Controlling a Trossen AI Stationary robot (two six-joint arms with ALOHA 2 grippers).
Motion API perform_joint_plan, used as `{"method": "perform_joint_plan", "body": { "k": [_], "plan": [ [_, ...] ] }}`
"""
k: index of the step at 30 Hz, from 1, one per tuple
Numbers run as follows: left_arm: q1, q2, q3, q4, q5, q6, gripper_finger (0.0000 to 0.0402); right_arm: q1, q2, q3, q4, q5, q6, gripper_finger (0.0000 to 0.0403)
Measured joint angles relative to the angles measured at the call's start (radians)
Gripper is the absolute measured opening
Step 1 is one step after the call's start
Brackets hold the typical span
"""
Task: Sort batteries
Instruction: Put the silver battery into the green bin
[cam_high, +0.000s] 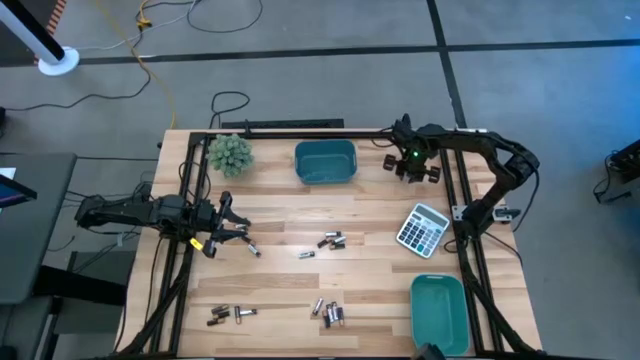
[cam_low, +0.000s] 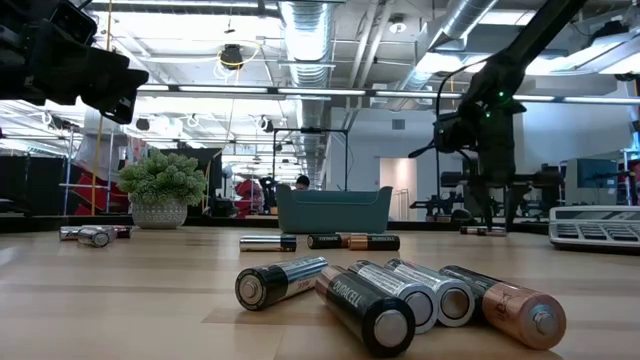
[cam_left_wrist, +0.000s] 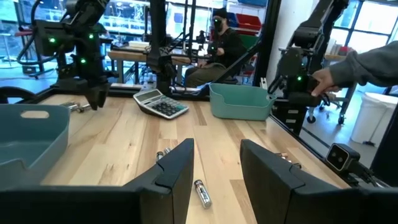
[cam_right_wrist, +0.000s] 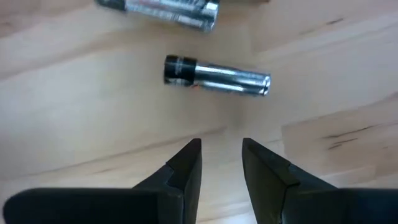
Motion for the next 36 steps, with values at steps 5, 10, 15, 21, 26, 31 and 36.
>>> {"method": "perform_joint_plan", "body": {
  "k": [5,10,15,21,26,31,36],
  "plan": [
    [0.0,0.0,0.0,0.0,-0.001,0.0,0.0128,-0.01,-0.07,0.0,0.001,0.0,-0.066,0.0133],
    [0.0,0.0,0.0,0.0,-0.003,0.0,0.0128,-0.04,-0.121,0.0,0.002,0.0,-0.288,0.0133],
    [0.0,0.0,0.0,0.0,-0.005,0.0,0.0128,-0.057,-0.113,0.0,0.006,0.0,-0.528,0.0134],
    [0.0,0.0,0.0,0.0,-0.005,0.0,0.0128,-0.069,-0.087,0.004,0.063,0.0,-0.722,0.0134],
    [0.0,0.0,0.0,0.0,-0.006,0.0,0.0128,-0.065,-0.051,0.024,0.039,0.0,-0.892,0.0134],
    [0.0,0.0,0.0,0.0,-0.006,0.0,0.0128,-0.06,0.005,0.024,0.015,0.004,-1.029,0.0134],
    [0.0,0.0,0.0,0.0,-0.006,0.0,0.0128,-0.062,0.032,0.027,0.017,0.038,-1.052,0.0134]
  ]
}}
